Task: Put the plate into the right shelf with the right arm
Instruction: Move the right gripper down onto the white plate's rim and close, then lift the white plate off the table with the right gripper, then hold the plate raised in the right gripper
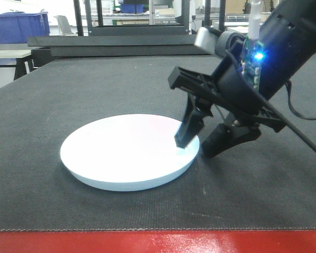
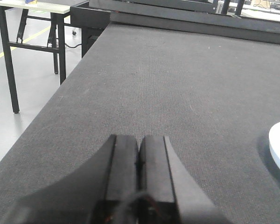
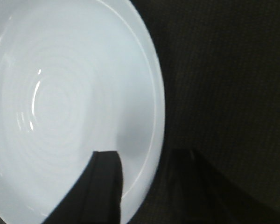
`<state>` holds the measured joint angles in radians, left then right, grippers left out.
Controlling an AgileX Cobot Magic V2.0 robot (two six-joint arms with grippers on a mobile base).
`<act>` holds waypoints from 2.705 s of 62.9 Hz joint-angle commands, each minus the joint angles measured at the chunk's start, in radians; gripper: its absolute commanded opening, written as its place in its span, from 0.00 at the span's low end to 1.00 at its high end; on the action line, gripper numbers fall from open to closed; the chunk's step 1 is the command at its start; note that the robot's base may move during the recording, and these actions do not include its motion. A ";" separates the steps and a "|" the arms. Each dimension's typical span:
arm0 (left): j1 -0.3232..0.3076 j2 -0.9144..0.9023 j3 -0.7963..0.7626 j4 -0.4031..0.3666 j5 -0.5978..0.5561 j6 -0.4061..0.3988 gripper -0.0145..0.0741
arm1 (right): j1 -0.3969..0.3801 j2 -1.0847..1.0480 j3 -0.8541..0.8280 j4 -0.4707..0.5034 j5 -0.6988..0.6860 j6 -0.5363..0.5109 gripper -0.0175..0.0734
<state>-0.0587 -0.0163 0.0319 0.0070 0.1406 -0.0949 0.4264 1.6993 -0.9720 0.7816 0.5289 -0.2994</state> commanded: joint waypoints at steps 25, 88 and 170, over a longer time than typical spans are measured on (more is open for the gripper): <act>-0.002 -0.006 0.009 0.000 -0.090 -0.006 0.11 | 0.001 -0.040 -0.025 0.032 -0.015 -0.013 0.25; -0.002 -0.006 0.009 0.000 -0.090 -0.006 0.11 | -0.002 -0.983 0.230 -0.219 -0.463 -0.024 0.25; -0.002 -0.006 0.009 0.000 -0.090 -0.006 0.11 | -0.002 -1.518 0.606 -0.234 -0.821 -0.140 0.25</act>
<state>-0.0587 -0.0163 0.0319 0.0070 0.1406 -0.0949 0.4284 0.1736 -0.3393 0.5516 -0.2075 -0.4331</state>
